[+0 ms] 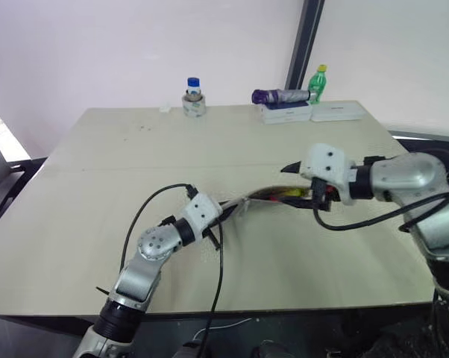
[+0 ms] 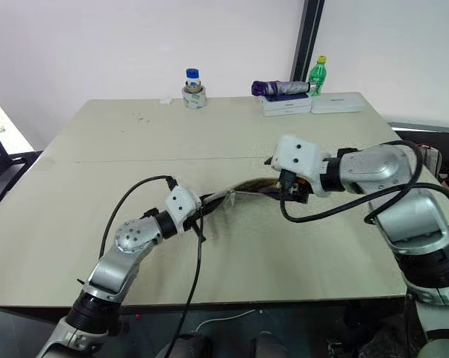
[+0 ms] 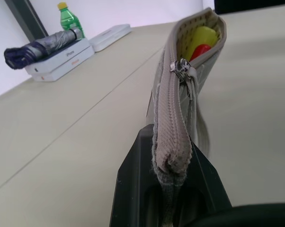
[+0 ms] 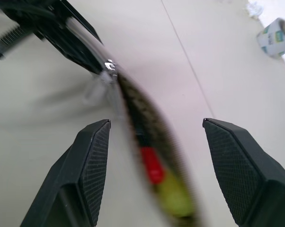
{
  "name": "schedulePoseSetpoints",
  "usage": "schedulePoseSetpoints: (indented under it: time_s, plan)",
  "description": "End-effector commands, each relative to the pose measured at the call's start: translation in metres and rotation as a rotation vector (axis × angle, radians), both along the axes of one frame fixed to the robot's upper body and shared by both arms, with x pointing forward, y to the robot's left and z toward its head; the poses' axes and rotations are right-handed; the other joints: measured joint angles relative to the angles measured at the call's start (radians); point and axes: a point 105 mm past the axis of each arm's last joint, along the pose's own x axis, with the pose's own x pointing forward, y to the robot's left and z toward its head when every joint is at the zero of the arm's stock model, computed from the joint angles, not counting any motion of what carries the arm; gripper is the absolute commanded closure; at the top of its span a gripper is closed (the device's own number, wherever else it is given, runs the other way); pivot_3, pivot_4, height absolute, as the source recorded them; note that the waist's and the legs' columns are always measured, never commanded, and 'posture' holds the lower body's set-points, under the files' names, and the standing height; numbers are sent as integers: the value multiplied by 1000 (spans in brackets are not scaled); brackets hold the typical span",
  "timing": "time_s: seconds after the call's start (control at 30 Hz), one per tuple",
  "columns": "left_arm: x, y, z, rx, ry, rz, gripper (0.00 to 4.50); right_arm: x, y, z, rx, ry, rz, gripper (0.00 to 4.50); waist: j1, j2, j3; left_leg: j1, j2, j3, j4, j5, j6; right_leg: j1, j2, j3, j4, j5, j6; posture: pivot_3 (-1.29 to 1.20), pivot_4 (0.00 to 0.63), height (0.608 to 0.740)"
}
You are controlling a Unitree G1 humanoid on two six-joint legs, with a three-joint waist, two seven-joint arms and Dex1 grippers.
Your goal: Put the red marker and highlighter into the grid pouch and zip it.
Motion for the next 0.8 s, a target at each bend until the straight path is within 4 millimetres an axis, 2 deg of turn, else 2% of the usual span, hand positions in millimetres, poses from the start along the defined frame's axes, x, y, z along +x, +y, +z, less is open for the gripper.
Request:
schedulePoseSetpoints:
  time_s: [0.03, 0.17, 0.43, 0.63, 0.73, 0.8]
  plan:
    - [-1, -3, 24, -102, -12, -4, 4500, -12, 13, 5, 118, 40, -3, 1291, -1, 0, 0, 0, 0, 0, 0, 0, 0, 0, 0, 0, 0, 0, 0, 0, 150, 740]
    - [2, -6, 30, -180, 52, -11, 4500, -12, 28, -3, 200, 106, -39, 1291, 0, 0, 0, 0, 0, 0, 0, 0, 0, 0, 0, 0, 0, 0, 0, 0, 150, 740]
    - [1, -12, 31, -161, 81, -51, 4500, 11, 38, -21, 325, 171, -196, 1291, -1, 0, 0, 0, 0, 0, 0, 2, -3, -1, 0, 0, 0, 0, 0, 0, 150, 740]
    - [-1, -15, 32, -167, 89, -58, 4500, 16, 45, -26, 350, 182, -224, 1291, -1, 0, 0, 0, -1, 0, 0, 4, -6, -1, 0, 0, 0, 0, 0, 0, 150, 740]
    - [-3, -18, 32, -168, 87, -65, 4500, 21, 46, -28, 358, 185, -247, 1960, -2, 0, 0, 0, 0, 0, 0, 4, -6, -1, 0, 0, 0, 0, 0, 0, 150, 740]
    - [-3, -18, 33, -172, 88, -63, 4500, 24, 44, -29, 354, 183, -265, 3013, -1, 0, 0, 0, 0, 0, 0, 4, -6, -1, 0, 0, 0, 0, 0, 0, 150, 740]
